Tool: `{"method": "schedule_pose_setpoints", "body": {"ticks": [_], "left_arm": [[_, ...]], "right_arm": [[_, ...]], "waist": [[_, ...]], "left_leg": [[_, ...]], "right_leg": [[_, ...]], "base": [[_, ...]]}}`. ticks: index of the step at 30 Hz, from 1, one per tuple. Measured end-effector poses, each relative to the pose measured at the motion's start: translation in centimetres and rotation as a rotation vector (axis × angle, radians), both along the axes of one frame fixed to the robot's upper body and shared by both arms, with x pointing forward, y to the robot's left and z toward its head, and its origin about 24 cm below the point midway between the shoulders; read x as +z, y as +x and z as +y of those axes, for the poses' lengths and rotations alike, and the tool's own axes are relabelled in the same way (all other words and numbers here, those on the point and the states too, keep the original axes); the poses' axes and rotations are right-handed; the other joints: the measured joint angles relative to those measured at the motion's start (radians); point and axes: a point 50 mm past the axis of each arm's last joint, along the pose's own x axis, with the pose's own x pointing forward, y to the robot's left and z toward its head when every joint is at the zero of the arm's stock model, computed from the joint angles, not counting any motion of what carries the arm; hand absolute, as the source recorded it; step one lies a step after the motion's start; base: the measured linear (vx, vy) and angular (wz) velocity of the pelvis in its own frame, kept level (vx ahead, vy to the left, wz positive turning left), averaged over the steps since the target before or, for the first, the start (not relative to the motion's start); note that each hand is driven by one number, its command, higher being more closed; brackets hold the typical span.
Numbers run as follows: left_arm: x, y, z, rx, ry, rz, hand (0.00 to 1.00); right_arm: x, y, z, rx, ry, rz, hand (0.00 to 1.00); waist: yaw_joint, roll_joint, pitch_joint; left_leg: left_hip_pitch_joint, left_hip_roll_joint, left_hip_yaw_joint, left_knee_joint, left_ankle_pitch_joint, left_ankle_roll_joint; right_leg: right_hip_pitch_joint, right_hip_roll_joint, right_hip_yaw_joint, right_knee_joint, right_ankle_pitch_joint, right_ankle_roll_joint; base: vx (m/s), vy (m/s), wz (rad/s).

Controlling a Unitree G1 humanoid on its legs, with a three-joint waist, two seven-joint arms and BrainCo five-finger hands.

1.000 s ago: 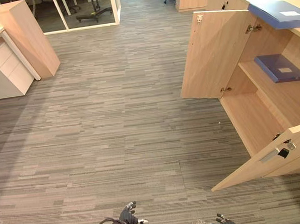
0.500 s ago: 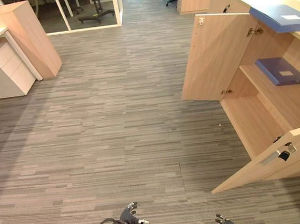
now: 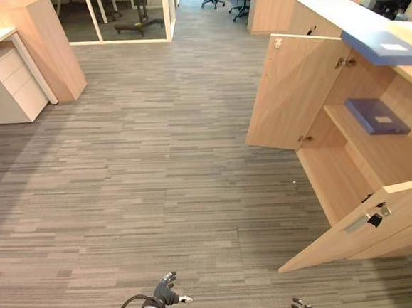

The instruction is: Walk over to the cabinet, pick up the folder, carry it to the office cabinet, place the folder inside the office cabinet, then close the office cabinet door

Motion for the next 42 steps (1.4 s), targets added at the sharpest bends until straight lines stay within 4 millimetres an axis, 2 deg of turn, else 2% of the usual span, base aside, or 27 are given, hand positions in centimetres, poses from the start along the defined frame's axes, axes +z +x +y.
{"method": "schedule_pose_setpoints", "body": {"ticks": [3, 4, 6, 7, 11, 12, 15, 17, 18, 19, 20, 22, 24, 25, 26, 27, 28, 29, 30, 31, 34, 35, 36, 37, 38, 40, 42], "left_arm": [[0.2, 0.6, -1.2, -0.034, -0.019, -0.021, 0.0], [0.3, 0.8, -2.0, -0.053, -0.034, -0.028, 0.0], [0.3, 0.8, -2.5, -0.061, -0.045, -0.03, 0.0], [0.3, 0.7, -2.8, -0.068, -0.049, -0.027, 0.0], [0.5, 1.2, -3.1, -0.094, -0.049, -0.041, 0.0], [0.6, 1.4, -3.4, -0.103, -0.052, -0.048, 0.0], [0.6, 1.2, -3.2, -0.127, -0.043, -0.043, 0.0], [0.7, 1.1, -3.9, -0.169, -0.055, -0.053, 0.0], [0.8, 1.1, -4.4, -0.191, -0.065, -0.061, 0.0], [1.0, 1.3, -4.8, -0.208, -0.073, -0.069, 0.0], [1.0, 1.3, -4.9, -0.212, -0.072, -0.071, 0.0], [1.0, 1.6, -5.0, -0.223, -0.07, -0.073, 0.0], [0.9, 1.5, -5.0, -0.226, -0.07, -0.061, 0.0], [0.8, 1.6, -5.1, -0.238, -0.068, -0.055, 0.0], [0.8, 1.7, -5.2, -0.252, -0.064, -0.052, 0.0], [0.8, 1.6, -5.2, -0.255, -0.063, -0.051, 0.0], [0.7, 1.5, -5.2, -0.257, -0.061, -0.043, 0.0], [0.3, 1.0, -5.2, -0.257, -0.055, -0.016, 0.0], [0.3, 0.9, -5.5, -0.277, -0.053, -0.012, 0.0], [0.4, 1.1, -5.6, -0.284, -0.052, -0.018, 0.0], [0.5, 1.4, -5.7, -0.29, -0.052, -0.028, 0.0], [0.5, 1.5, -5.6, -0.286, -0.051, -0.03, 0.0], [0.5, 1.5, -5.4, -0.265, -0.053, -0.028, 0.0], [0.3, 1.2, -5.1, -0.236, -0.057, -0.012, 0.0], [0.1, 0.9, -4.8, -0.216, -0.057, -0.002, 0.0], [-0.5, -0.6, -3.5, -0.142, -0.053, 0.038, 0.0], [-0.7, -1.2, -3.0, -0.112, -0.049, 0.059, 0.0]], "right_arm": [[0.1, 0.5, 0.0, -0.006, -0.001, -0.014, 0.0], [0.2, 1.0, -0.1, -0.001, -0.002, -0.024, 0.0], [0.3, 1.4, -0.4, 0.006, -0.01, -0.031, 0.0], [0.3, 1.5, -0.5, 0.01, -0.014, -0.033, 0.0], [0.3, 1.6, -0.3, 0.013, -0.008, -0.035, 0.0], [0.4, 1.8, -0.4, 0.018, -0.008, -0.038, 0.0], [0.6, 2.9, -0.3, 0.03, -0.005, -0.065, 0.0], [0.7, 3.0, -0.3, 0.033, -0.003, -0.075, 0.0], [0.7, 3.0, -0.4, 0.03, -0.007, -0.078, 0.0], [0.8, 3.1, -0.6, 0.025, -0.01, -0.085, 0.0], [0.8, 3.2, -0.6, 0.025, -0.011, -0.091, 0.0], [1.1, 3.8, -0.8, 0.028, -0.02, -0.115, 0.0], [1.3, 4.2, -0.8, 0.028, -0.022, -0.137, 0.0], [1.4, 4.5, -0.7, 0.019, -0.015, -0.154, 0.0], [1.4, 4.5, -0.7, -0.002, -0.008, -0.159, 0.0], [1.4, 4.5, -0.8, -0.013, -0.005, -0.159, 0.0], [1.4, 4.3, -0.9, -0.032, -0.003, -0.157, 0.0], [1.5, 4.6, -1.2, -0.027, -0.012, -0.16, 0.0], [1.8, 4.9, -1.9, -0.021, -0.03, -0.168, 0.0], [1.8, 4.9, -2.0, -0.029, -0.027, -0.173, 0.0], [1.4, 4.0, -2.0, -0.04, -0.015, -0.132, 0.0], [1.3, 3.8, -1.9, -0.044, -0.012, -0.122, 0.0], [1.1, 3.3, -1.8, -0.066, -0.005, -0.11, 0.0], [0.9, 2.6, -1.9, -0.083, -0.004, -0.091, 0.0], [0.9, 2.3, -2.0, -0.094, -0.002, -0.084, 0.0], [0.5, 1.0, -1.8, -0.123, 0.011, -0.055, 0.0], [0.3, 0.1, -1.9, -0.128, 0.009, -0.023, 0.0]], "waist": [[-0.007, -0.012, 0.007], [-0.01, -0.011, 0.009], [-0.011, 0.002, 0.007], [-0.009, 0.016, -0.002], [-0.024, 0.003, -0.018], [-0.023, 0.006, -0.021], [-0.015, 0.003, -0.038], [-0.022, -0.002, -0.052], [-0.033, 0.004, -0.056], [-0.046, 0.01, -0.054], [-0.054, 0.014, -0.053], [-0.061, 0.042, -0.03], [-0.074, 0.052, -0.021], [-0.081, 0.05, -0.019], [-0.083, 0.05, -0.016], [-0.083, 0.047, -0.012], [-0.081, 0.038, -0.004], [-0.077, 0.054, 0.007], [-0.074, 0.091, 0.008], [-0.075, 0.097, 0.012], [-0.078, 0.099, 0.013], [-0.082, 0.098, 0.013], [-0.084, 0.094, 0.014], [-0.08, 0.096, 0.01], [-0.078, 0.096, 0.01], [-0.073, 0.086, 0.007], [-0.07, 0.082, 0.004]], "left_leg": [[-0.055, -0.041, 0.01, -0.084, -0.051, -0.006], [-0.078, -0.1, 0.006, -0.249, -0.033, -0.016], [-0.088, -0.14, -0.005, -0.429, 0.033, -0.02], [-0.078, -0.171, 0.0, -0.48, 0.114, -0.006], [-0.082, -0.239, 0.03, -0.474, 0.093, 0.033], [-0.064, -0.257, 0.062, -0.477, 0.074, 0.058], [0.042, -0.293, 0.127, -0.509, 0.03, 0.049], [0.137, -0.337, 0.138, -0.554, 0.019, 0.049], [0.201, -0.357, 0.127, -0.587, 0.016, 0.049], [0.248, -0.357, 0.109, -0.603, 0.013, 0.049], [0.265, -0.348, 0.1, -0.607, 0.013, 0.047], [0.314, -0.276, 0.084, -0.605, 0.016, 0.042], [0.331, -0.241, 0.07, -0.609, 0.026, 0.025], [0.346, -0.236, 0.053, -0.635, 0.037, 0.006], [0.367, -0.236, 0.048, -0.669, 0.043, -0.04], [0.382, -0.236, 0.047, -0.682, 0.043, -0.069], [0.408, -0.239, 0.043, -0.699, 0.041, -0.12], [0.442, -0.226, 0.049, -0.718, 0.043, -0.144], [0.452, -0.2, 0.059, -0.733, 0.048, -0.138], [0.458, -0.188, 0.063, -0.741, 0.06, -0.136], [0.497, -0.116, 0.072, -0.713, 0.119, -0.182], [0.488, -0.091, 0.066, -0.675, 0.119, -0.182], [0.464, -0.034, 0.046, -0.565, 0.12, -0.181], [0.422, 0.036, 0.023, -0.414, 0.129, -0.166], [0.401, 0.074, 0.012, -0.333, 0.145, -0.142], [0.309, 0.226, -0.014, 0.011, 0.224, 0.012], [0.228, 0.28, -0.029, 0.244, 0.147, 0.02]], "right_leg": [[-0.006, -0.041, 0.001, 0.012, -0.014, -0.01], [-0.03, -0.077, 0.007, 0.015, -0.021, 0.001], [-0.055, -0.097, 0.026, 0.013, -0.033, 0.021], [-0.065, -0.115, 0.049, 0.004, -0.042, 0.035], [-0.075, -0.188, 0.057, 0.036, -0.061, 0.073], [-0.111, -0.217, 0.058, 0.119, -0.076, 0.094], [-0.223, -0.278, 0.042, 0.468, -0.086, 0.105], [-0.253, -0.338, 0.008, 0.662, -0.016, 0.105], [-0.276, -0.373, -0.013, 0.775, 0.057, 0.098], [-0.302, -0.375, -0.025, 0.863, 0.014, 0.093], [-0.314, -0.362, -0.039, 0.879, -0.027, 0.081], [-0.363, -0.252, -0.098, 0.762, -0.144, 0.037], [-0.392, -0.197, -0.101, 0.586, -0.146, 0.04], [-0.411, -0.191, -0.092, 0.429, -0.114, 0.061], [-0.425, -0.208, -0.09, 0.288, -0.046, 0.065], [-0.423, -0.222, -0.09, 0.225, -0.006, 0.065], [-0.418, -0.243, -0.098, 0.18, 0.09, 0.066], [-0.409, -0.228, -0.123, 0.202, 0.176, 0.038], [-0.43, -0.197, -0.128, 0.249, 0.122, 0.024], [-0.443, -0.185, -0.131, 0.295, 0.086, 0.019], [-0.423, -0.147, -0.163, 0.383, -0.014, -0.01], [-0.409, -0.14, -0.176, 0.381, -0.025, -0.013], [-0.371, -0.115, -0.185, 0.354, -0.039, -0.016], [-0.324, -0.081, -0.193, 0.311, -0.046, -0.023], [-0.297, -0.062, -0.195, 0.288, -0.047, -0.027], [-0.195, 0.017, -0.172, 0.203, -0.055, -0.057], [-0.137, 0.047, -0.15, 0.171, -0.063, -0.077]], "base": [[0.05, 0.026, 0.09], [0.02, 0.144, -0.06], [0.09, 0.2, -0.25], [0.15, 0.192, -0.33], [0.3, 0.262, -0.15], [0.3, 0.242, -0.51], [0.3, 0.258, -0.55], [0.29, 0.202, -0.14], [0.29, 0.125, 0.18], [0.29, 0.068, 0.31], [0.29, -0.058, 0.37], [0.3, -0.178, 0.28], [0.24, -0.232, 0.35], [0.28, -0.3, 0.6], [0.25, -0.271, 0.57], [0.28, -0.311, 0.42], [0.33, -0.355, 0.12], [0.42, -0.427, -0.12], [0.37, -0.354, -0.21], [0.4, -0.399, -0.11], [0.32, -0.343, 0.06], [0.32, -0.338, 0.16], [0.29, -0.333, 0.14], [0.28, -0.338, 0.05], [0.29, -0.342, -0.16], [0.31, -0.293, -0.4], [0.29, -0.174, -0.41]]}}
